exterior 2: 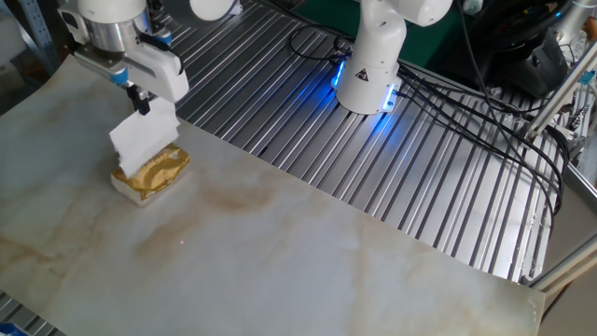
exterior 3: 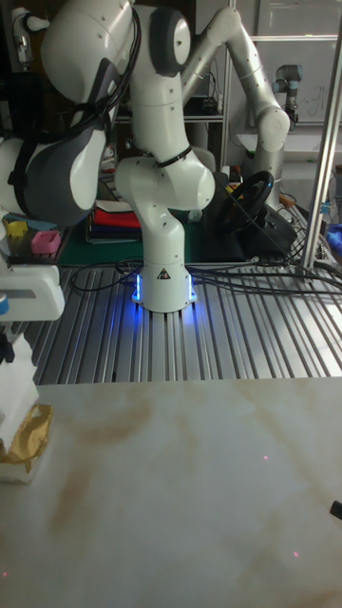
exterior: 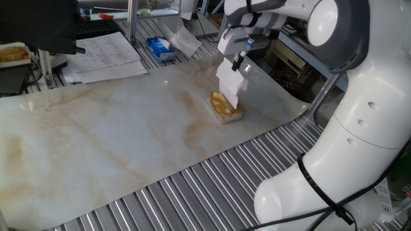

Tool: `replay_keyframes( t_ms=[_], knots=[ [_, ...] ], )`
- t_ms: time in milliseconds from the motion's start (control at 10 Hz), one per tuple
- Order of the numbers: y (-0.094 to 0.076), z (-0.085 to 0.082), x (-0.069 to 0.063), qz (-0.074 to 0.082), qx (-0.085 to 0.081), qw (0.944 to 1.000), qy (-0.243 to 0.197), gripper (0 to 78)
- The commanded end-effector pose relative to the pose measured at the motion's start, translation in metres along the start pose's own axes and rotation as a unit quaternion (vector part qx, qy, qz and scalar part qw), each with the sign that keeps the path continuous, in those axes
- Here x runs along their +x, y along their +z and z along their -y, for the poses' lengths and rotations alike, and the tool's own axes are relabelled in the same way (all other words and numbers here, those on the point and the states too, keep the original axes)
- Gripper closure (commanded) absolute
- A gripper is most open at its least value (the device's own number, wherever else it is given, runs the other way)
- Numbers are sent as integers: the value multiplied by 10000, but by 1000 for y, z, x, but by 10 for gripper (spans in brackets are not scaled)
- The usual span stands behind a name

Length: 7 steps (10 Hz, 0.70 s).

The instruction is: Pull out a napkin

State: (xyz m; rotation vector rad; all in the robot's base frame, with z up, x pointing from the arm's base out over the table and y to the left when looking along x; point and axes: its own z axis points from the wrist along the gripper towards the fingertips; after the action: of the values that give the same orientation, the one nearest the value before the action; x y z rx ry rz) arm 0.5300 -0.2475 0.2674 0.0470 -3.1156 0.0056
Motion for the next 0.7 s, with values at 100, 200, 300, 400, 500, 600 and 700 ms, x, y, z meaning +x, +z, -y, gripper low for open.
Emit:
replay_keyframes(
  t_ms=[100, 200, 300, 400, 500, 600, 700],
  knots=[
    [-17, -13, -4, -70, 25, 9999, 119, 764],
    [-17, -13, -4, -70, 25, 9999, 119, 764],
    [-24, -26, -2, -97, 44, 9997, 217, 764],
    [-27, -33, -1, -110, 59, 9996, 241, 764],
    [-28, -39, -1, -127, 54, 9996, 265, 764],
    [-27, -46, -1, -135, 55, 9994, 301, 764],
    [-25, -50, -2, -138, 53, 9994, 313, 764]
  ],
)
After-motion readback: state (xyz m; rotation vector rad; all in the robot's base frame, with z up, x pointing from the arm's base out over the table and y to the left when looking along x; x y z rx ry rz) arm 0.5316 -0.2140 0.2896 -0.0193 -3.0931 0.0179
